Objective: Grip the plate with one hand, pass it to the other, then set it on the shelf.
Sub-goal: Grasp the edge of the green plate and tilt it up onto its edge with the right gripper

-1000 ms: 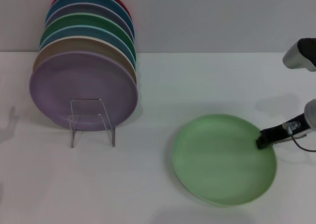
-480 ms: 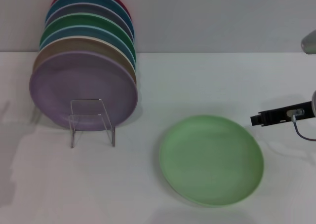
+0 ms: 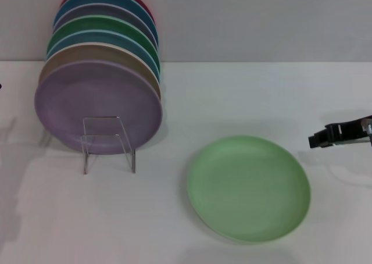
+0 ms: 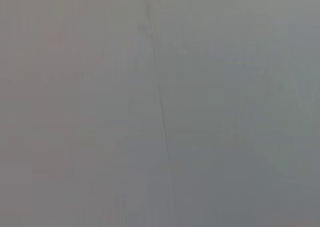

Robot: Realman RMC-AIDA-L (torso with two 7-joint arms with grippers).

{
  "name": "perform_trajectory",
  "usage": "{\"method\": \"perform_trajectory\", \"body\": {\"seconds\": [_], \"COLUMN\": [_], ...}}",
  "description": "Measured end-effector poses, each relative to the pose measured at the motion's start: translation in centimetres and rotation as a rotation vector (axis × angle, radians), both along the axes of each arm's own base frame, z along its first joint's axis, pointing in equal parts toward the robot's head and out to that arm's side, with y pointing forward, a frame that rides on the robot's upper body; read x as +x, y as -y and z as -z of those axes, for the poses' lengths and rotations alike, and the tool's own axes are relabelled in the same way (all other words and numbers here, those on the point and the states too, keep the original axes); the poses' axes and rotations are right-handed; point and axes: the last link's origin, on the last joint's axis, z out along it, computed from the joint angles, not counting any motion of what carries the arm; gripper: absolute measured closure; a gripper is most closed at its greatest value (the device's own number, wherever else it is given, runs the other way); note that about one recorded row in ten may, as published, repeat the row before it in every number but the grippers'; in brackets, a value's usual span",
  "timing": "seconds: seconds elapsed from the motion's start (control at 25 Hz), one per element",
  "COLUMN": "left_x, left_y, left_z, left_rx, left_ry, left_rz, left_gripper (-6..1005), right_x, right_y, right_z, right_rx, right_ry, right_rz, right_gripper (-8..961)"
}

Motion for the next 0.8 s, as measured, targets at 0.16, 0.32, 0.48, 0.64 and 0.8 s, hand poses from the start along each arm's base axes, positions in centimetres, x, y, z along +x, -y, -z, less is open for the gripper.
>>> {"method": "perform_trajectory", "body": {"seconds": [0.16,0.32,0.48,0.64,0.8], "left_x": [0.0,-0.2,-0.4,-0.6,-0.5], "left_y": [0.1,0.2,0.3,0.2,0.0], "left_z": [0.1,0.2,0.2,0.3,0.3], "left_rx": [-0.001,-0.002,-0.005,-0.014,-0.015], "left_ry": [-0.003,-0.002,-0.002,-0.004,-0.007], "left_rz": [-0.004,-0.01,-0.018,-0.034,-0.031], "left_gripper": [214,214,214,214,214], "right_x": [-0.2,-0.3,-0.2,0.1,0.3], "right_y": [-0.3,-0.7,-0.9,-0.9,-0.9], "right_z": [0.2,1.0,1.7,2.5,2.9], "right_rx": [-0.039,-0.074,-0.106,-0.143,-0.16], "right_ry": [0.066,0.07,0.065,0.067,0.09], "right_rz": [0.017,0.028,0.045,0.063,0.072], "right_gripper": [741,584,448,375,302]}}
